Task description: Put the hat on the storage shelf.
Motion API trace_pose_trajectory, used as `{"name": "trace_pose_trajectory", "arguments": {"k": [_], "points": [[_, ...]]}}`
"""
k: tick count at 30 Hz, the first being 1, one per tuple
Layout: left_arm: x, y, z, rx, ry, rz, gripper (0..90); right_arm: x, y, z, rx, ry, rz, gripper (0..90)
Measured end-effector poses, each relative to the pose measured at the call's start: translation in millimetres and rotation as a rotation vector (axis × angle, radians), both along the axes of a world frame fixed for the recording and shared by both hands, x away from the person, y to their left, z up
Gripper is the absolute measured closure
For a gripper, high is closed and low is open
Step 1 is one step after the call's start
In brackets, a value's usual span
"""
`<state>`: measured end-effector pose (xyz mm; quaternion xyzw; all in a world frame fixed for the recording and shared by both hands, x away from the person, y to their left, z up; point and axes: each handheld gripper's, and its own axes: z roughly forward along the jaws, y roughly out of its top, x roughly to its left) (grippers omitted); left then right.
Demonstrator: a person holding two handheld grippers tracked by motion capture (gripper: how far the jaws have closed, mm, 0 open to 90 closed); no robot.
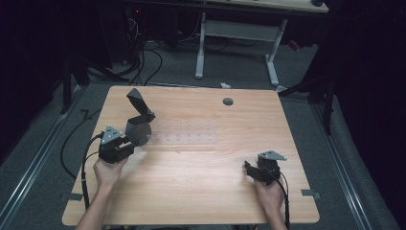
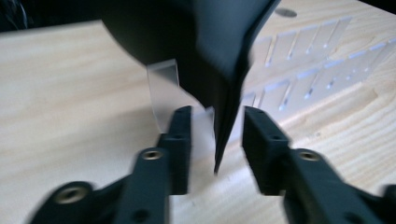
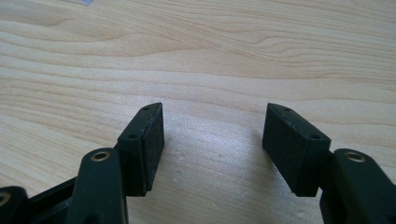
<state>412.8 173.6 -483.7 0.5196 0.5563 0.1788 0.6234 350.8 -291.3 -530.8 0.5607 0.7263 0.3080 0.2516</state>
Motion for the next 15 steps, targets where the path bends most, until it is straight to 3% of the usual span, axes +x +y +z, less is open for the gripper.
{"name": "trace_pose_trajectory", "arguments": {"k": [7, 15], "points": [[-16.6, 5.8, -10.6, 0.0, 0.029, -0.004, 49.7, 0.0, 0.1, 0.0, 0.001, 0.001, 0.0, 39.0], [-25.2, 6.3, -21.9, -0.018, 0.054, -0.003, 47.7, -0.1, 0.1, 0.0, 0.001, 0.001, -0.001, 39.0]]}}
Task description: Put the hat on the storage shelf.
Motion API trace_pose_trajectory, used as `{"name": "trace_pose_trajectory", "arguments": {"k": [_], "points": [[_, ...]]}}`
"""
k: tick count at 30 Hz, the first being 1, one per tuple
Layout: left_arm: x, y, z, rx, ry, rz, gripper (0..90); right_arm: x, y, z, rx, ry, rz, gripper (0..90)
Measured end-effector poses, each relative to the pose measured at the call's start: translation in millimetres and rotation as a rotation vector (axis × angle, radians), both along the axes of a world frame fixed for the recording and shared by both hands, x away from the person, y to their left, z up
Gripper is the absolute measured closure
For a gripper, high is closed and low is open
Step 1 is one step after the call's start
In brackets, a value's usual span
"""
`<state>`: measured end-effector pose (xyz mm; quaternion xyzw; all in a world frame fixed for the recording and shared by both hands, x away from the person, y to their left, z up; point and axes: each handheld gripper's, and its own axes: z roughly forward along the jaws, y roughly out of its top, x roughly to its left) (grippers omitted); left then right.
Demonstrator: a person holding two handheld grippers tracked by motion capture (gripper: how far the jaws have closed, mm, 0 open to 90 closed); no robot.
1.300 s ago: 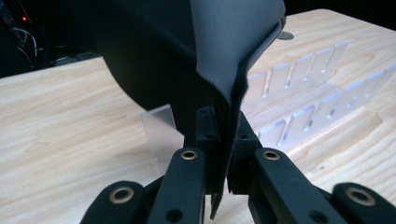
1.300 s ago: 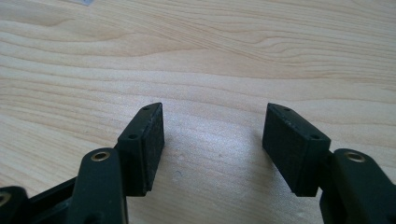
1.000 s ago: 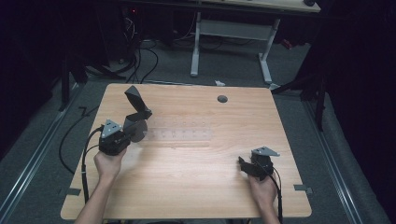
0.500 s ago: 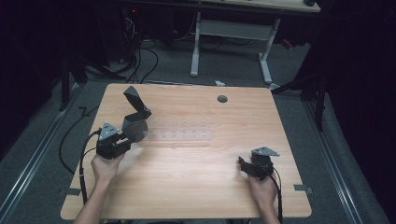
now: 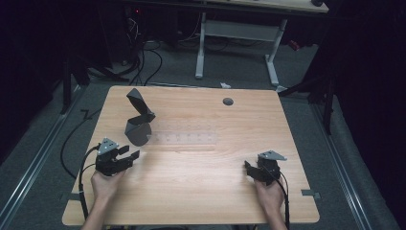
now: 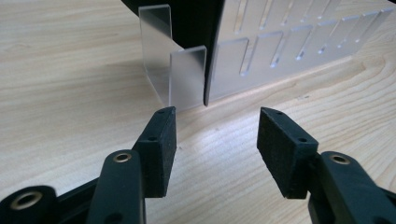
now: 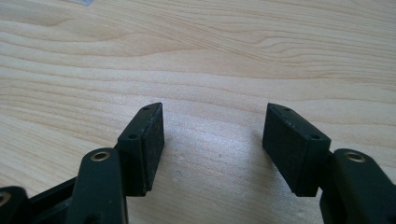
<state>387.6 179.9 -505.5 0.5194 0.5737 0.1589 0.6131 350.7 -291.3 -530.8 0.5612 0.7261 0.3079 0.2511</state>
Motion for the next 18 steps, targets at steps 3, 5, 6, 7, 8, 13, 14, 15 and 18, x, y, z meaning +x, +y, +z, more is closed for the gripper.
{"name": "trace_pose_trajectory", "arguments": {"k": [3, 5, 6, 7, 8, 13, 14, 15, 18], "points": [[-2.8, -2.0, -5.8, 0.003, 0.014, -0.004, 47.0, 0.1, -0.1, 0.0, -0.001, -0.001, 0.001, 39.0], [-4.5, -3.4, -9.8, 0.013, 0.019, -0.006, 46.9, 0.0, 0.0, 0.0, 0.0, 0.0, 0.0, 39.0], [-5.2, -4.1, -12.0, 0.019, 0.024, -0.008, 46.7, 0.1, -0.1, 0.0, -0.001, -0.001, 0.001, 39.0], [-5.7, -4.9, -13.3, 0.02, 0.029, -0.009, 46.4, 0.0, 0.0, 0.0, 0.0, 0.0, 0.0, 39.0], [-5.9, -5.6, -14.4, 0.024, 0.03, -0.009, 45.9, 0.1, -0.1, 0.0, -0.001, -0.001, 0.001, 39.0], [-6.9, -12.9, -22.9, 0.087, 0.043, -0.015, 44.0, 0.0, 0.0, 0.0, -0.001, -0.001, 0.001, 39.0], [-7.4, -14.3, -24.7, 0.102, 0.04, -0.016, 43.7, 0.0, -0.1, 0.0, -0.001, -0.001, 0.001, 39.0], [-7.6, -15.9, -26.3, 0.107, 0.04, -0.015, 43.7, 0.0, 0.0, 0.0, -0.001, 0.0, 0.0, 39.0], [-8.3, -19.0, -32.1, 0.145, 0.041, -0.014, 42.2, 0.0, 0.0, 0.0, -0.001, -0.001, 0.001, 39.0]]}}
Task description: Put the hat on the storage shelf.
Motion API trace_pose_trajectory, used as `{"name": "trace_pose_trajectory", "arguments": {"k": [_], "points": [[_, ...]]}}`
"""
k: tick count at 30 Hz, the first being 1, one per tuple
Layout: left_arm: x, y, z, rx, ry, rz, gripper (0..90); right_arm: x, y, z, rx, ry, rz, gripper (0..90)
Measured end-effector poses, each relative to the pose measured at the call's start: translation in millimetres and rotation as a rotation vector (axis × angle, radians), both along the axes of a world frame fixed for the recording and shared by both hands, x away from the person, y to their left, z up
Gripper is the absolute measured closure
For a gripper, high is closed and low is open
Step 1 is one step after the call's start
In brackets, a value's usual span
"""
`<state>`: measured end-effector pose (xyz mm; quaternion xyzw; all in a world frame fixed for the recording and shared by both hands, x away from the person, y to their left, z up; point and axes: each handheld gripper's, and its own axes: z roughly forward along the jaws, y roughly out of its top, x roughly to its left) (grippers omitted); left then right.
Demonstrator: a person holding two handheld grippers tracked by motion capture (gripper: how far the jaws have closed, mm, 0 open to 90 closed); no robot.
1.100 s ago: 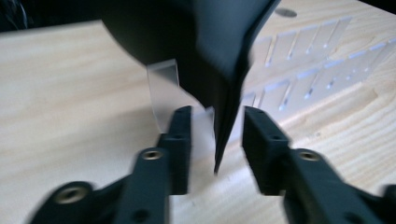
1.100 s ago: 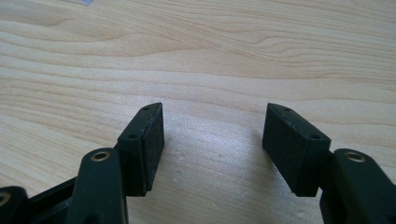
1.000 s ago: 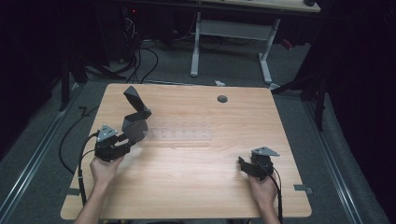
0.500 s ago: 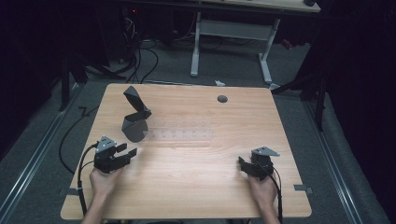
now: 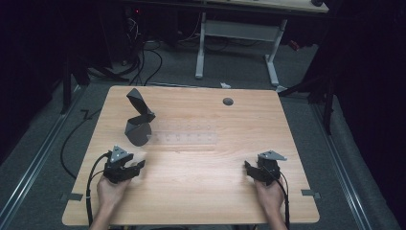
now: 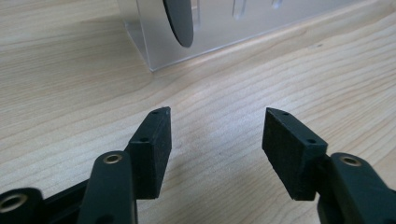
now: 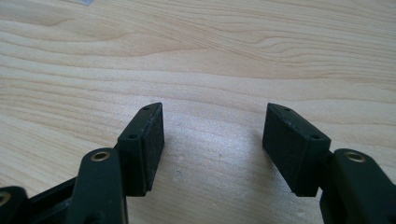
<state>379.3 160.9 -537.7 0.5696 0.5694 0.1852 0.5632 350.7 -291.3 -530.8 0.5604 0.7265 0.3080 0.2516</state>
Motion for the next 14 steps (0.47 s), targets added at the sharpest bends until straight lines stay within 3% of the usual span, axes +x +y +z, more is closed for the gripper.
{"name": "trace_pose_trajectory", "arguments": {"k": [5, 14], "points": [[1.3, -2.8, -9.4, 0.05, 0.011, 0.01, 39.1, -0.1, 0.1, 0.0, 0.001, 0.001, -0.001, 39.0], [3.2, -2.0, -9.7, 0.043, 0.027, 0.025, 30.9, -0.1, 0.1, 0.0, 0.001, 0.001, 0.0, 38.9]]}}
